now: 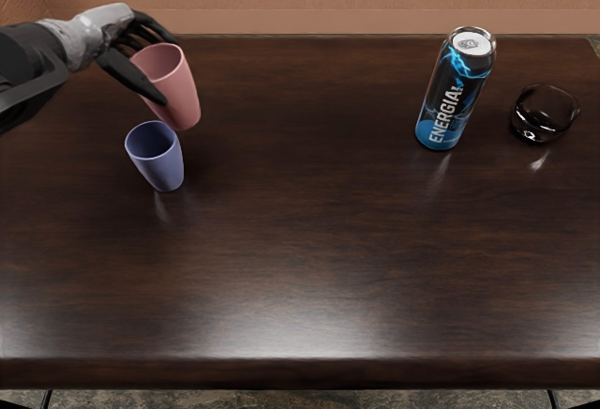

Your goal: Pick up cup and place in cup with left hand

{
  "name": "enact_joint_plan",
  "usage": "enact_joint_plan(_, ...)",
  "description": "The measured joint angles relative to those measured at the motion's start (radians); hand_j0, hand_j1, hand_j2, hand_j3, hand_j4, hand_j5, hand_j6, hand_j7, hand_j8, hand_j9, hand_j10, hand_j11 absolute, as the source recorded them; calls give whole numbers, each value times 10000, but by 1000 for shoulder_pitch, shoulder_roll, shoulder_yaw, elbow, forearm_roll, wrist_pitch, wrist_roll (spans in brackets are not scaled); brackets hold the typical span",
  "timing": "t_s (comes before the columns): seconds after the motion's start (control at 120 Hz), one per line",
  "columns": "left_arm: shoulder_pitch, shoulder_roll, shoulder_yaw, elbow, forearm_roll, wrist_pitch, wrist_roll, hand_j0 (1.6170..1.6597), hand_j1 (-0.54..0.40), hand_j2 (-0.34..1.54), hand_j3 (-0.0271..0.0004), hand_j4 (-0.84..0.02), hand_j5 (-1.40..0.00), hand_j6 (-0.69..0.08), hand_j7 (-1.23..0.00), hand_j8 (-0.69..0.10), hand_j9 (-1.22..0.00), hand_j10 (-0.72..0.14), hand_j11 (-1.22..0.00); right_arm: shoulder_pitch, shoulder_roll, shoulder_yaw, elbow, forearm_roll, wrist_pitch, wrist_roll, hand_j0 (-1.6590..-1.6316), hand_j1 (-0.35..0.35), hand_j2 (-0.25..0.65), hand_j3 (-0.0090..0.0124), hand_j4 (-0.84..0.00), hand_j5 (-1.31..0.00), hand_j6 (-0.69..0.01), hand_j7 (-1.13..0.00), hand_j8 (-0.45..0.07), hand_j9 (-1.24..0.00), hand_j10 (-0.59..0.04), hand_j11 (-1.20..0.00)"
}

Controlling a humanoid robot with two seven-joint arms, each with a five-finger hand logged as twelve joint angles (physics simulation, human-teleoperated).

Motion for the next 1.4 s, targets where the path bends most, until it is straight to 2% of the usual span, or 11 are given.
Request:
enact_joint_plan(0.267, 2, 95, -11, -18, 1, -91, 1, 16561, -947, 1145, 0, -4458, -6265, -3525, -5920, -3758, -6072, -4606, -6060, 0, 0, 0, 0, 0, 0, 0, -16581, -3491, 0, 0, -3, 0, -4, 0, -3, 0, -2, 0)
enact_joint_plan(0.525, 17, 154, -10, -19, 2, -132, 1, 16563, -1045, 1179, 0, -4384, -6111, -3521, -5749, -3701, -5996, -4539, -5985, 0, 0, 0, 0, 0, 0, 0, -16581, -3491, 0, 0, -3, 0, -4, 0, -3, 0, -2, 0)
enact_joint_plan(0.992, 46, 154, -10, -21, 4, -137, 0, 16569, -880, 1078, 0, -4243, -5611, -3772, -5375, -3912, -5585, -4257, -5581, 0, 0, 0, 0, 0, 0, 0, -16581, -3491, 0, 0, -3, 0, -4, 0, -3, 0, -2, 0)
enact_joint_plan(1.275, 46, 144, -13, -21, 5, -133, -3, 16577, -382, 756, 0, -3398, -4442, -3286, -4374, -3325, -4426, -3407, -4424, 0, 0, 0, 0, 0, 0, 0, -16581, -3491, 0, 0, -3, 0, -4, 0, -3, 0, -2, 0)
enact_joint_plan(1.4, 46, 145, -22, -21, 5, -134, -8, 16579, 894, 505, 0, -2276, -2959, -2219, -2921, -2240, -2948, -2281, -2947, 0, 0, 0, 0, 0, 0, 0, -16581, -3491, 0, 0, -3, 0, -4, 0, -3, 0, -2, 0)
